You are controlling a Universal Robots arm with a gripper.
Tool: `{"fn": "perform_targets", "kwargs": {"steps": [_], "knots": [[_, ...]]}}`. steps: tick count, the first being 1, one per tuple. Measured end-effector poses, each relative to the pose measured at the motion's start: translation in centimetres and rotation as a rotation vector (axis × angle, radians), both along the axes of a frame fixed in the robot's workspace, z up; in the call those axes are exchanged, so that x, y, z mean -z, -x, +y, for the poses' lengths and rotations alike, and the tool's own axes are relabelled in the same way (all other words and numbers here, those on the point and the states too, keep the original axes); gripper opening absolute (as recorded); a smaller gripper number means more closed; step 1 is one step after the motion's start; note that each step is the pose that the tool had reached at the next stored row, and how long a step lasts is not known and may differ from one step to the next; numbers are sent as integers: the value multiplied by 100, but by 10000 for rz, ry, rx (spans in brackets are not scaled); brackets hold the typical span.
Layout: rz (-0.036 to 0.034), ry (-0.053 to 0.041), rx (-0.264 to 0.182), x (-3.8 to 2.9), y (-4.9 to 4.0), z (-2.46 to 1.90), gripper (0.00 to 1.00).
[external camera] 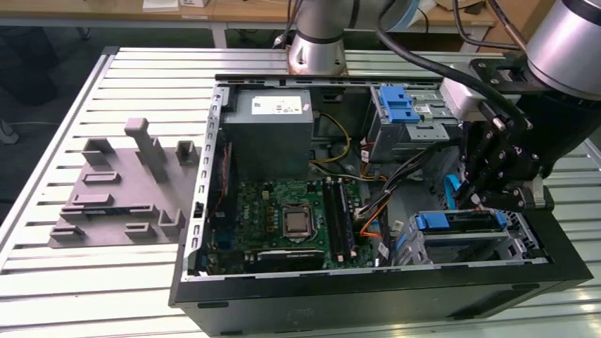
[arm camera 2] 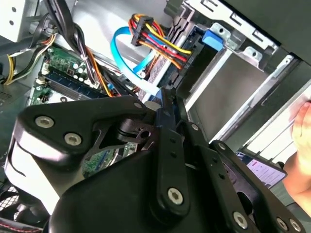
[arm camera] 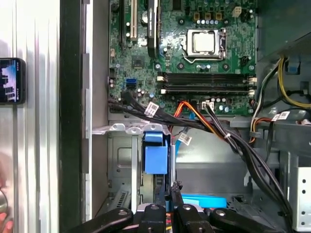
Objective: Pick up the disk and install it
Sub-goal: 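Insert the second disk wire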
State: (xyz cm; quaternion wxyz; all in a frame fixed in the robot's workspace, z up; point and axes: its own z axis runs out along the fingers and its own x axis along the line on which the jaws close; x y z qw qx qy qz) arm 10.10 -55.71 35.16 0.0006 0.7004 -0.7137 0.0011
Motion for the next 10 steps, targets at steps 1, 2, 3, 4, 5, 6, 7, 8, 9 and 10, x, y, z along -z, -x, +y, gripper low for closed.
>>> {"fn": "perform_targets", "kwargs": {"steps": [1,2,3,4,5,6,7,8,9,10], "knots": [[25,1,1,14,-18,0,16],[49,0,2,29,-35,0,16],[67,0,4,45,-50,0,16],[83,0,5,58,-59,0,16],[93,0,7,69,-64,0,16],[100,0,9,79,-67,0,16],[106,1,12,86,-69,0,16],[112,0,14,95,-71,0,16],[118,1,17,103,-72,-1,16],[122,1,20,109,-73,0,16]]}}
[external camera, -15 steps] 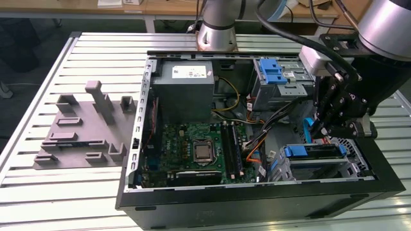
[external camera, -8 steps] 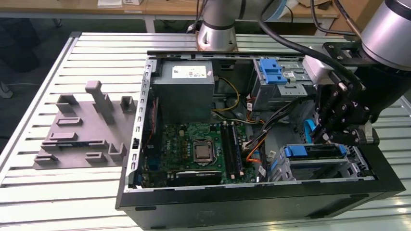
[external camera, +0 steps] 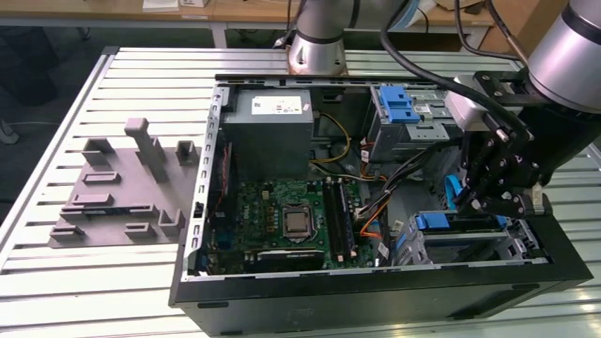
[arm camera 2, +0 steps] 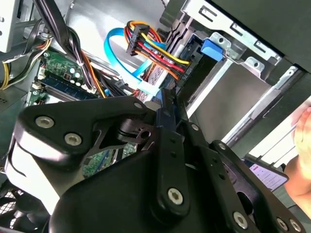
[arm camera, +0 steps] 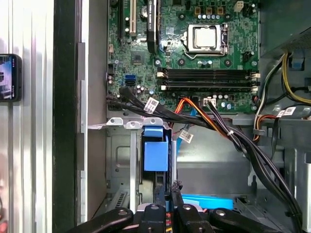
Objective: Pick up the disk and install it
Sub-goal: 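Insert the second disk wire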
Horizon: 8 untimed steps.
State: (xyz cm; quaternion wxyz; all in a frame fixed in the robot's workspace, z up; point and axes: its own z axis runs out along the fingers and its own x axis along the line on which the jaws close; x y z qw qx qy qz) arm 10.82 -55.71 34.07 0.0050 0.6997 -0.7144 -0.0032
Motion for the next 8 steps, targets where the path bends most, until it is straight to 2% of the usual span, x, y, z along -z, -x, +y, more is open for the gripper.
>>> {"fn": "perform_targets", "kwargs": {"steps": [8], "knots": [[30,1,61,41,-23,-1,16]]}}
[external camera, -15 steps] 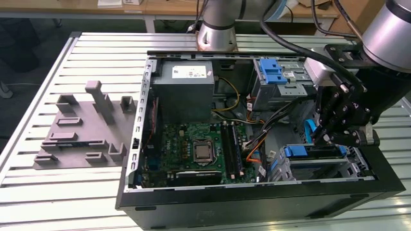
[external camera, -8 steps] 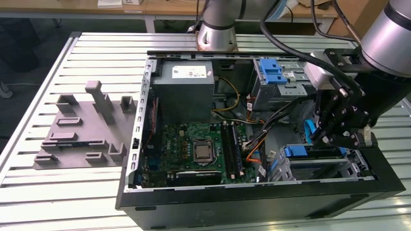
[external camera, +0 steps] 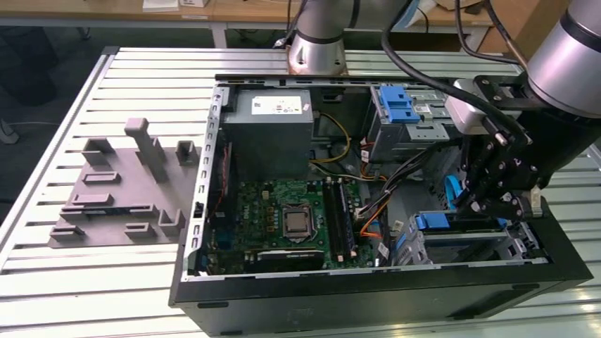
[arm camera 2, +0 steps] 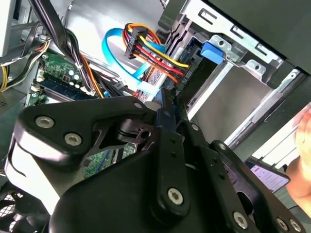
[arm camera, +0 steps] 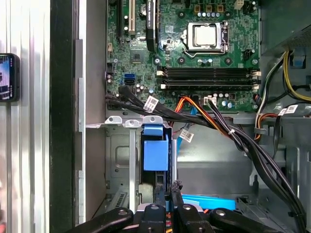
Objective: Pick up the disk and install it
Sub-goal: 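Insert the second disk wire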
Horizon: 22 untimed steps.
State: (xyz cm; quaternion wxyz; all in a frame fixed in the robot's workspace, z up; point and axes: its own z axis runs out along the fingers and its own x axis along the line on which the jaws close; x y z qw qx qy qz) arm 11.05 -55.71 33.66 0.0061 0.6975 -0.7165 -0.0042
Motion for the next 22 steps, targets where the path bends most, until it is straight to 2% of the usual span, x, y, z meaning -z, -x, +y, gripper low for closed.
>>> {"fn": "perform_targets", "kwargs": {"steps": [22], "knots": [[12,2,210,72,-40,-10,16]]}}
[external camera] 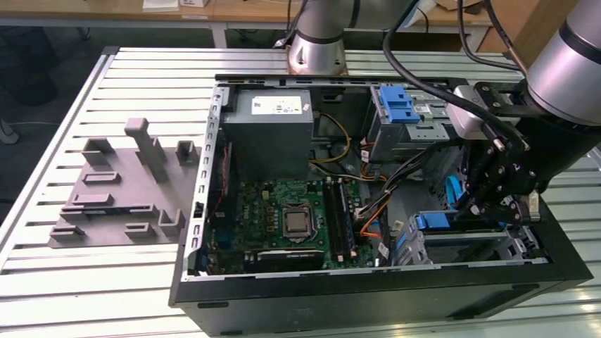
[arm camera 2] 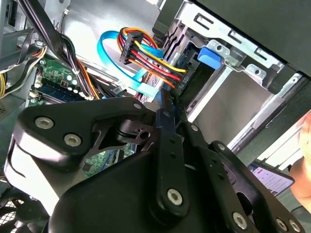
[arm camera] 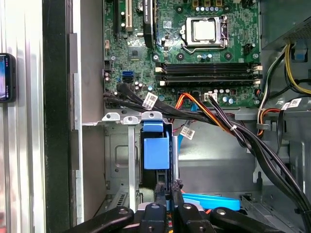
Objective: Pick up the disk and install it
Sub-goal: 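Insert the second disk wire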
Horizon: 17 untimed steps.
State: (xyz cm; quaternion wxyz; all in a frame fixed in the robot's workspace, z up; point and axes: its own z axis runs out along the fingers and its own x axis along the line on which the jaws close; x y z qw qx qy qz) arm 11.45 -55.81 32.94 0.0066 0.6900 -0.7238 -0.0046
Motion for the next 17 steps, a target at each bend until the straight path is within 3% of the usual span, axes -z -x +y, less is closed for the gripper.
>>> {"fn": "perform_targets", "kwargs": {"steps": [6,7,17], "knots": [[-1,-8,-1,6,-1,0,17],[-1,-7,-1,5,-1,0,23],[-1,-2,-1,-14,0,0,23]]}}
